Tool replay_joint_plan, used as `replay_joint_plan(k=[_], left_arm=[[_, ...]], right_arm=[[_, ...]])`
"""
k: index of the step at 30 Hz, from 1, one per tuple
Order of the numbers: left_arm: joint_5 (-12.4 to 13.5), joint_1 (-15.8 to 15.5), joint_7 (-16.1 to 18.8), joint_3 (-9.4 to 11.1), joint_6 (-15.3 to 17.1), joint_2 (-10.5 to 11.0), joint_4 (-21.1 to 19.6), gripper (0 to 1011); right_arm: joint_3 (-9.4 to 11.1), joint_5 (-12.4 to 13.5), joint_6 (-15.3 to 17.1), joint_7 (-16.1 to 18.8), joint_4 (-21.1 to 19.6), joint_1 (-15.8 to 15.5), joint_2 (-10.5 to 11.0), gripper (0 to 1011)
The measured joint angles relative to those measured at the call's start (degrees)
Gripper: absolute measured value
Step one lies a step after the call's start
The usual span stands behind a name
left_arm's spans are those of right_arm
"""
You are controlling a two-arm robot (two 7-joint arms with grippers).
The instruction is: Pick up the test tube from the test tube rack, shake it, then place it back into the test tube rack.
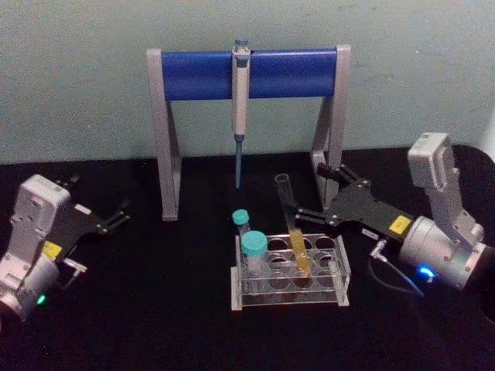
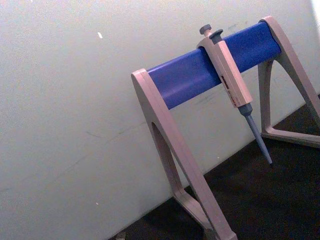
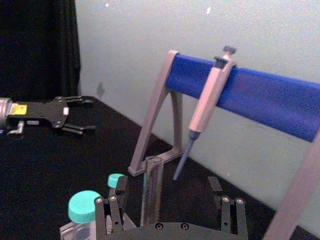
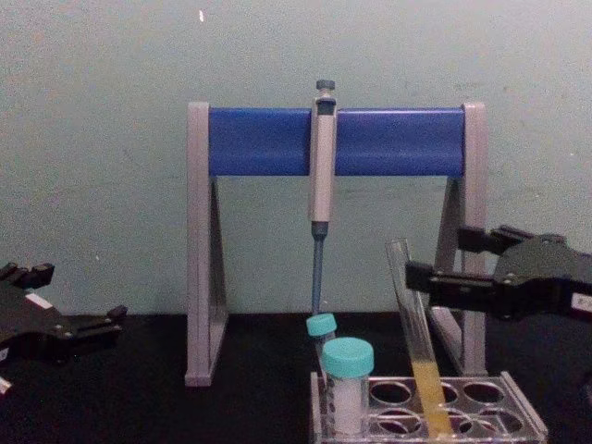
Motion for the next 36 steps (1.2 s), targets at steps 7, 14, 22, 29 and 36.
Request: replay_joint_plan(k=[7,14,22,29,36], left_arm=[[0.0,0.0,0.0,0.0,0.0,0.0,0.0,1001],[0.0,0.0,0.0,0.0,0.0,0.0,0.0,1001],[0.0,0.0,0.0,0.0,0.0,0.0,0.0,1001],[0.0,0.0,0.0,0.0,0.0,0.0,0.0,1001],[0.0,0.0,0.0,0.0,0.0,0.0,0.0,1001]], right_arm=[[-0.9,-0.2,3.5,2.9,2.1,2.1,-1.4,1000],[-1.6,-1.3,5.9,4.0,3.7,3.8,-2.3,1000],[-2.3,-2.5,8.2,4.2,5.4,5.2,-3.1,1000],[-2.5,-2.9,9.0,4.2,6.1,5.5,-3.4,1000],[-2.3,-2.9,9.1,4.3,6.5,5.6,-3.7,1000]])
